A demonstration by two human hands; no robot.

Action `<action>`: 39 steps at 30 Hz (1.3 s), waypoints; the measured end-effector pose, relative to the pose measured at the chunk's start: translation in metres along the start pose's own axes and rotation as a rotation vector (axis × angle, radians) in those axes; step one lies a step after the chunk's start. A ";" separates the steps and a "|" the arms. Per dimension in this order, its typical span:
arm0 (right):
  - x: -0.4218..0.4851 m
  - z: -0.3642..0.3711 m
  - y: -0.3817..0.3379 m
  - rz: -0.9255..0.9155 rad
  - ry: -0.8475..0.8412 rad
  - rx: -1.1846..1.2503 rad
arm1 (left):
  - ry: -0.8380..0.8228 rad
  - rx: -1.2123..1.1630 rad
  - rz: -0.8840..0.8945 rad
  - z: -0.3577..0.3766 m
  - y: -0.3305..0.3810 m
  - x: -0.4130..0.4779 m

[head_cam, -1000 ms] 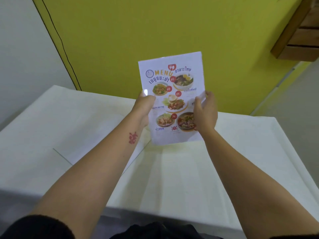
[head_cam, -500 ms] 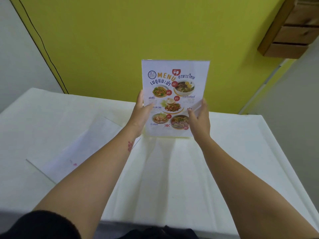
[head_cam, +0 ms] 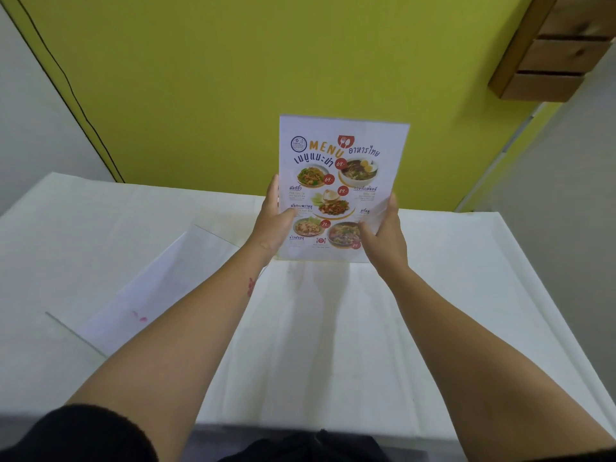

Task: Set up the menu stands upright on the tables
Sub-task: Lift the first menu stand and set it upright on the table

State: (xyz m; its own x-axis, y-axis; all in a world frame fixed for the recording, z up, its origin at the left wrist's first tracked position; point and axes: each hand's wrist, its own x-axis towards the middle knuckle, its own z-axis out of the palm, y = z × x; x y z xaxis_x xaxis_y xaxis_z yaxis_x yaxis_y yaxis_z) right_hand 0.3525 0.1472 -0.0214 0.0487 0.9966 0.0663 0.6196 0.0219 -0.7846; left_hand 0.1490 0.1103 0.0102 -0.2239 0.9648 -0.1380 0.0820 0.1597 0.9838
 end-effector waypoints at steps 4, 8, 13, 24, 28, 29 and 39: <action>-0.002 0.000 0.000 0.029 0.007 -0.068 | -0.026 0.043 0.004 -0.002 0.000 0.001; -0.008 0.001 0.000 0.005 0.049 -0.123 | -0.038 0.115 0.008 -0.006 0.003 -0.006; -0.023 0.007 -0.004 -0.024 0.091 -0.169 | -0.044 0.239 0.053 -0.020 -0.002 -0.022; -0.084 0.068 -0.032 -0.059 -0.162 -0.333 | -0.137 1.084 -0.057 -0.111 -0.063 -0.070; -0.105 0.102 -0.037 -0.062 -0.351 -0.372 | -0.220 1.348 -0.175 -0.149 -0.092 -0.100; -0.109 0.109 -0.039 -0.052 -0.403 -0.386 | -0.232 1.385 -0.199 -0.156 -0.099 -0.107; -0.125 0.148 -0.049 -0.008 -0.545 -0.480 | -0.227 1.422 -0.204 -0.171 -0.119 -0.136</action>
State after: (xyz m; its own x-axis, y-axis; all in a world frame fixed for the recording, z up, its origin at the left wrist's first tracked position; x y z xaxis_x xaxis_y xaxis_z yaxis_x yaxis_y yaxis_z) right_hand 0.2005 0.0337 -0.0824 -0.2772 0.8973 -0.3435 0.9001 0.1173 -0.4197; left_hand 0.0041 -0.0754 -0.0684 -0.2044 0.8906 -0.4063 0.9722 0.2330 0.0215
